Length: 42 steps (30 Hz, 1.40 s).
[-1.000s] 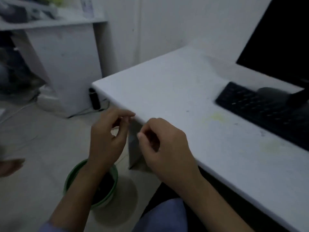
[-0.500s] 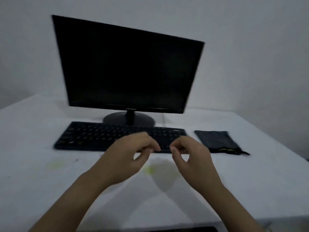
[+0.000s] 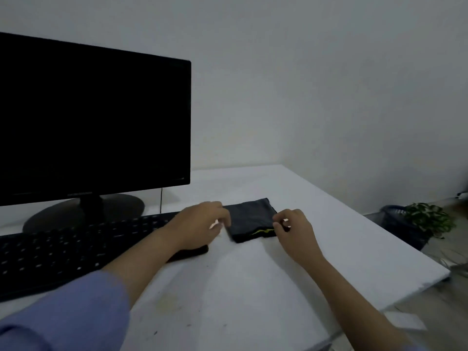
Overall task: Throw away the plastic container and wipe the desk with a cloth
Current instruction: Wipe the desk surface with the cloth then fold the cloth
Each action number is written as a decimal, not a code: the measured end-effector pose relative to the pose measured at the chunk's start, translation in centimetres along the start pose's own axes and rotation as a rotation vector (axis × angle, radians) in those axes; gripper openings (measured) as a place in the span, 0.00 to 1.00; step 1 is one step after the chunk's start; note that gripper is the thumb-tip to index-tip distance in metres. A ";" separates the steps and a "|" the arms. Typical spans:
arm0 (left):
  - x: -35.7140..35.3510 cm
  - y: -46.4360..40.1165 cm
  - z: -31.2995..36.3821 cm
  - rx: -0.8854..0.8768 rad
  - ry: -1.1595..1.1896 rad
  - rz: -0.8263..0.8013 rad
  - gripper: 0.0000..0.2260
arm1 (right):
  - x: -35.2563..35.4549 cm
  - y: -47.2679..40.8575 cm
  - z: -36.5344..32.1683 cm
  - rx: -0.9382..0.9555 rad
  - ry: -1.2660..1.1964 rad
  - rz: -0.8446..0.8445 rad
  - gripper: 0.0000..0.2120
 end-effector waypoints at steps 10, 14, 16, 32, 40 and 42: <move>-5.4 -5.7 -5.8 0.338 0.010 -0.060 0.17 | -3.8 -5.1 2.1 -0.314 0.308 -0.063 0.25; -6.0 -6.6 -6.2 0.367 -0.034 -0.015 0.19 | -4.4 -6.3 1.8 -0.374 0.306 -0.066 0.27; -6.0 -7.0 -6.3 0.399 0.015 0.022 0.18 | -4.6 -6.7 1.8 -0.417 0.243 -0.098 0.23; -0.2 -6.8 -1.8 0.599 1.058 0.375 0.06 | -2.2 -3.7 -4.1 -0.100 -0.536 0.003 0.08; 5.1 -2.2 0.5 0.509 0.957 0.389 0.10 | -2.2 0.9 -10.5 0.009 -0.657 0.078 0.16; 6.3 -0.3 1.3 0.449 0.893 0.305 0.10 | -2.1 1.9 -11.2 -0.023 -0.703 0.098 0.15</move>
Point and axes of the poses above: each hand's wrist, its own y-axis away from the middle knuckle, its own x-axis out of the back of the hand, z = x × y, the point moved 5 cm from there along -y, towards the middle knuckle, and after that the axes turned 5 degrees about -x, right-handed, at the moved point
